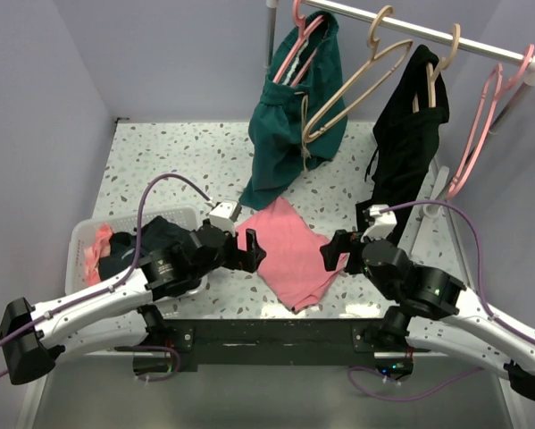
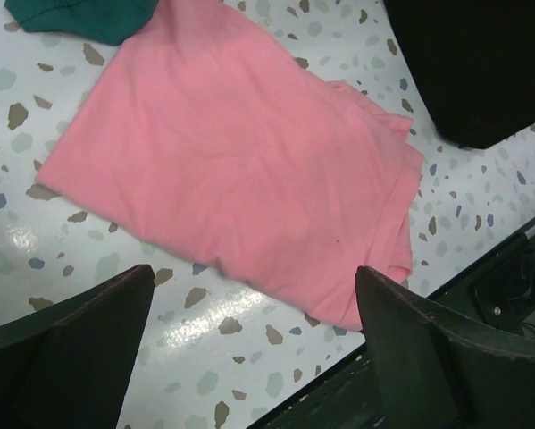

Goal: Place the shorts on the hanger

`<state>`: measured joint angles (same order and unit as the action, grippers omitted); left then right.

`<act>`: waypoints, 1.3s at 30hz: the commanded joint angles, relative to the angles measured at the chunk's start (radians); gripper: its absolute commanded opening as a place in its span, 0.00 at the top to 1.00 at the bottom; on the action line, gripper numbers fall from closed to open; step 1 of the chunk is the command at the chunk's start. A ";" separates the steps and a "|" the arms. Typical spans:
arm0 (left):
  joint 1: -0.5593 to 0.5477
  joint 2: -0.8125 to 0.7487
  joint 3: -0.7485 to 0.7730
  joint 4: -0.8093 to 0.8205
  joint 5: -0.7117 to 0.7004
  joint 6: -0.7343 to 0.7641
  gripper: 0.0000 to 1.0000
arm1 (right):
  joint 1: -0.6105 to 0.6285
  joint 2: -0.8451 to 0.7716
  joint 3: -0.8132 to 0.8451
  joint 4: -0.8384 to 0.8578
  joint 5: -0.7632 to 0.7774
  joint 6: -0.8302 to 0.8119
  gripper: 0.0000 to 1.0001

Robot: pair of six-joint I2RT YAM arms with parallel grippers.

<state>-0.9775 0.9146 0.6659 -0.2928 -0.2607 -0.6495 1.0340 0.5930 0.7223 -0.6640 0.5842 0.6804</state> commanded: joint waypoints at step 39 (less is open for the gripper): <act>0.738 0.200 0.026 -0.410 -0.272 -0.526 0.15 | 0.003 0.337 -0.037 0.348 -0.291 -0.113 0.02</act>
<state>-0.2497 1.0592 0.7292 -0.8433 -0.5285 -1.1091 1.0340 0.9337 0.6849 -0.3664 0.3195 0.5808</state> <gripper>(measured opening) 0.951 0.985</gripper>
